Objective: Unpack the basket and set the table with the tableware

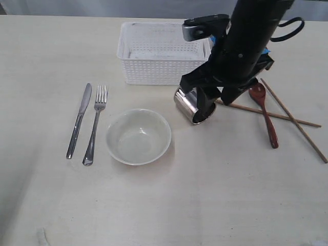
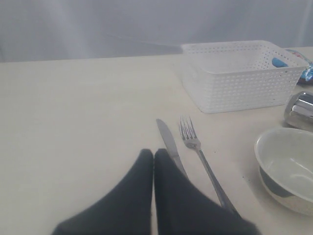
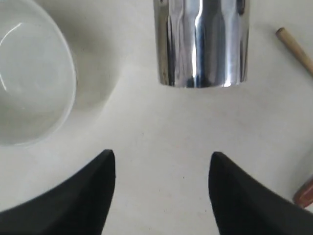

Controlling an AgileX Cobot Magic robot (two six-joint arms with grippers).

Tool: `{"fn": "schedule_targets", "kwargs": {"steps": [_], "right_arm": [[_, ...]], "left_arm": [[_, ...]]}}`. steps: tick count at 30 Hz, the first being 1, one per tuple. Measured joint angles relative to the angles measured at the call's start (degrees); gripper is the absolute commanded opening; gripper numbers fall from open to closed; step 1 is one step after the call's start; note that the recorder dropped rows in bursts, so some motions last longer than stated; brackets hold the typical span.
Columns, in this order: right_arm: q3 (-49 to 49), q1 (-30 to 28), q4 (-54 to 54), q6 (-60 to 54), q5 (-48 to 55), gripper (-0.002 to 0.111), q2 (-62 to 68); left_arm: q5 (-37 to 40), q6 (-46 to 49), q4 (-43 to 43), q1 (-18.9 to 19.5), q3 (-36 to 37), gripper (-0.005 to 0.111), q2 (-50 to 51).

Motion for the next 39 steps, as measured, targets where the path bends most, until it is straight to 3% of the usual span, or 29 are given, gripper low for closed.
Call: {"fn": "schedule_targets", "kwargs": {"steps": [5, 8, 13, 17, 20, 30, 39], "right_arm": [[8.4, -4.6, 1.7, -0.3, -4.6, 0.053, -8.5], [16.7, -8.2, 7.5, -0.5, -13.5, 0.053, -16.8], [32.5, -9.1, 31.8, -9.7, -33.0, 0.053, -23.5], [38.9, -8.4, 52.9, -23.3, -41.5, 0.053, -21.4], [39.7, -8.4, 64.5, -30.7, -45.0, 0.053, -18.7], [38.1, -8.4, 87.6, -49.9, -48.2, 0.053, -8.6], [32.7, -8.4, 91.4, -58.5, -48.2, 0.053, 1.3]], "left_arm": [[0.0, 0.0, 0.0, 0.0, 0.0, 0.000, 0.0], [0.0, 0.0, 0.0, 0.0, 0.0, 0.000, 0.0], [0.0, 0.0, 0.0, 0.0, 0.0, 0.000, 0.0], [0.0, 0.0, 0.0, 0.0, 0.0, 0.000, 0.0], [0.0, 0.0, 0.0, 0.0, 0.0, 0.000, 0.0], [0.0, 0.0, 0.0, 0.0, 0.0, 0.000, 0.0], [0.0, 0.0, 0.0, 0.0, 0.0, 0.000, 0.0]]}}
